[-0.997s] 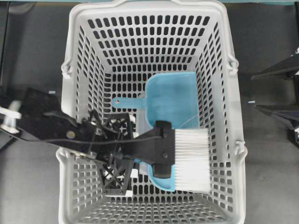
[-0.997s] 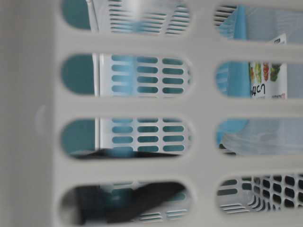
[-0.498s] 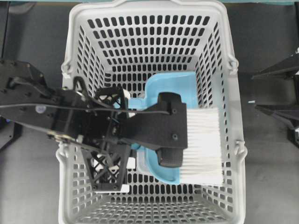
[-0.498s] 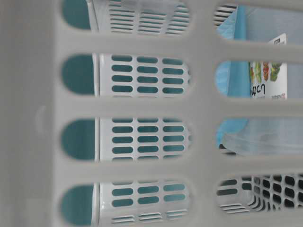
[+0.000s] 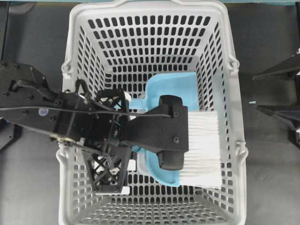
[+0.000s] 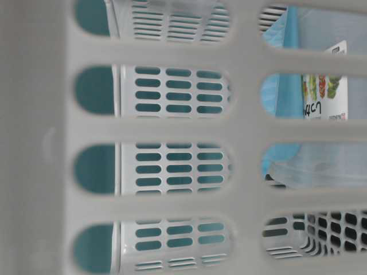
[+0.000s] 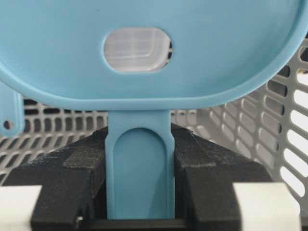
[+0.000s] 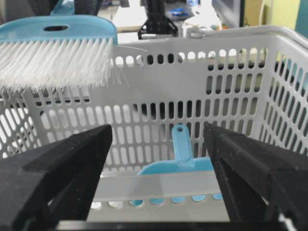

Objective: Pick up the hand brush from the shopping basket with the left arm.

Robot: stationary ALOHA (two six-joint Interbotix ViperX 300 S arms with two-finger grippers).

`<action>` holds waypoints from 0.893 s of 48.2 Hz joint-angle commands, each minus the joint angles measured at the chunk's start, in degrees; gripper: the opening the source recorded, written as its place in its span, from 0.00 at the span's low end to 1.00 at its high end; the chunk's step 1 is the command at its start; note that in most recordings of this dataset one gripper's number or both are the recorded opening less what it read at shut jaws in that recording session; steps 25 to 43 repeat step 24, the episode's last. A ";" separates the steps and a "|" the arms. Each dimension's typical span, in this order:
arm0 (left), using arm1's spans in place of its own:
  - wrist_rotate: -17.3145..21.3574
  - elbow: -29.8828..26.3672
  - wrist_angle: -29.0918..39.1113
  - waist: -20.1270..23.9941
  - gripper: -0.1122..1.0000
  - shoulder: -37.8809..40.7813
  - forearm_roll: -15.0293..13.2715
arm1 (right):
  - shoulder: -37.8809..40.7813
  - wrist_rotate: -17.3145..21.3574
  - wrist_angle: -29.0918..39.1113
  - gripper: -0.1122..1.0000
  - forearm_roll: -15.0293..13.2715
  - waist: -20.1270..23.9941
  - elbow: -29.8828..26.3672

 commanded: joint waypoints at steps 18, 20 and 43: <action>0.09 -0.62 -0.26 -0.18 0.31 0.09 0.26 | 0.26 0.09 -0.26 0.77 0.18 -0.09 -0.35; 0.00 -0.62 -0.26 -0.18 0.31 0.26 0.18 | 0.26 0.09 -0.26 0.77 0.18 -0.09 -0.35; 0.00 -0.62 -0.35 -0.18 0.31 0.53 0.26 | 0.26 0.09 -0.26 0.77 0.18 -0.09 -0.35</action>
